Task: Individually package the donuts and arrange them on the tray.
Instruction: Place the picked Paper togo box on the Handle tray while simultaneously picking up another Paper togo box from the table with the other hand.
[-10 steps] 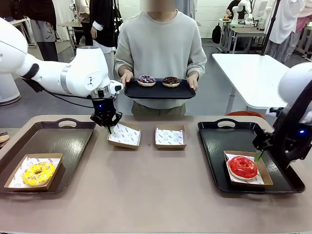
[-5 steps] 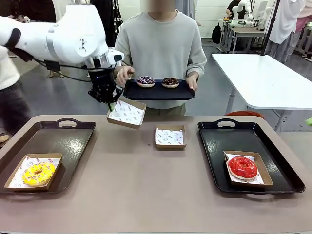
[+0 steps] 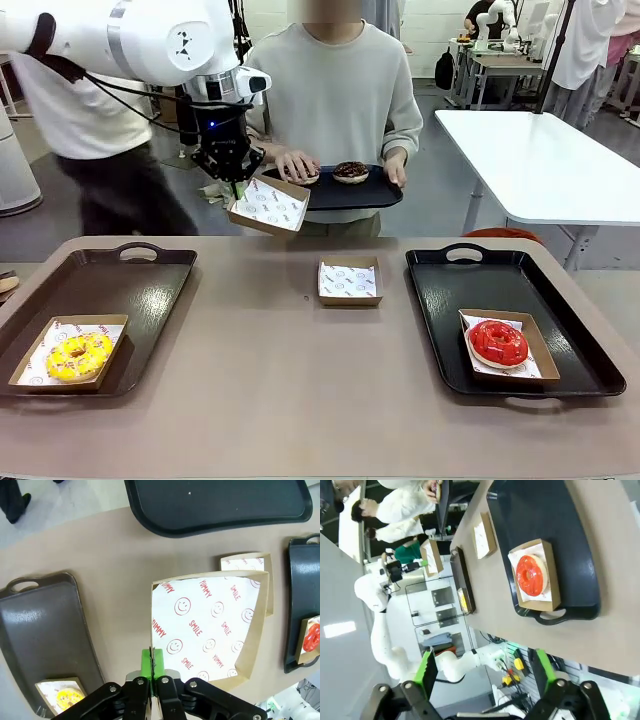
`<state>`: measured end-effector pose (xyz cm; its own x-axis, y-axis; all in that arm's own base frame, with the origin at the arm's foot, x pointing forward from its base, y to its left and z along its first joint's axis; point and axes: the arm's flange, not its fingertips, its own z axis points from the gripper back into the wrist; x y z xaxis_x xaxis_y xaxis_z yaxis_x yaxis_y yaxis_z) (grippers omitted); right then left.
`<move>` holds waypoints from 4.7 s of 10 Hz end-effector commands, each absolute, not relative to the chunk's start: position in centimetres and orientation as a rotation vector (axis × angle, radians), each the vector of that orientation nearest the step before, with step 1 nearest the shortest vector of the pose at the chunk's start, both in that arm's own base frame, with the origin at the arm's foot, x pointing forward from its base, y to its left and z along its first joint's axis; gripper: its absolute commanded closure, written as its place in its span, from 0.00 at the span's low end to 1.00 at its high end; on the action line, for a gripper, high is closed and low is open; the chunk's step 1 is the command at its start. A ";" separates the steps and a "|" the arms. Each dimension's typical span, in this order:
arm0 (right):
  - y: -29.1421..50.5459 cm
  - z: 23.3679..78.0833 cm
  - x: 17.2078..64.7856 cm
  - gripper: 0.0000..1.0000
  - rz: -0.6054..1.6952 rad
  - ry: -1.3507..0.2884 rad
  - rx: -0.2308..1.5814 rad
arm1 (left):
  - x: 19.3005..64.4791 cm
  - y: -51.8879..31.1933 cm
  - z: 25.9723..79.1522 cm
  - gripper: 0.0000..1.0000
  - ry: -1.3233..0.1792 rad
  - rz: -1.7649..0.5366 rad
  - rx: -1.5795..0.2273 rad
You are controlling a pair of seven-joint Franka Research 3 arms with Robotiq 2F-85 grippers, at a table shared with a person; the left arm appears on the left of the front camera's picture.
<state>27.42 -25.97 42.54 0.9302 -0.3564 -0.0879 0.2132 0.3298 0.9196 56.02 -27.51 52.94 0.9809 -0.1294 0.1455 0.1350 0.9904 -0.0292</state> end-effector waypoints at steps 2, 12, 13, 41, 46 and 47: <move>-27.3 41.3 24.9 0.00 -0.373 -0.200 1.226 | 58.2 -29.2 53.2 1.00 -0.129 -0.102 0.005; -27.8 41.4 24.1 0.00 -0.402 -0.204 1.209 | 57.8 -28.6 52.6 1.00 -0.127 -0.126 -0.024; -27.8 41.4 24.1 0.00 -0.402 -0.204 1.209 | 57.8 -28.6 52.6 1.00 -0.127 -0.126 -0.024; -13.9 51.0 32.1 0.00 -0.236 -0.213 0.864 | 54.0 -18.0 55.2 0.99 -0.085 -0.086 -0.123; -1.3 55.4 37.7 0.00 -0.148 -0.256 0.656 | 52.2 -10.1 53.1 0.99 -0.074 0.006 -0.187; 1.0 55.2 38.3 0.00 -0.126 -0.271 0.617 | 52.0 -8.7 52.5 0.99 -0.071 0.028 -0.201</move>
<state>37.50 -0.12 55.82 0.9594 -0.1899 0.2087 0.0173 0.7779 0.6282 52.84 -9.66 52.93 0.9983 0.0358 0.0459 -0.0284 0.9877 -0.1541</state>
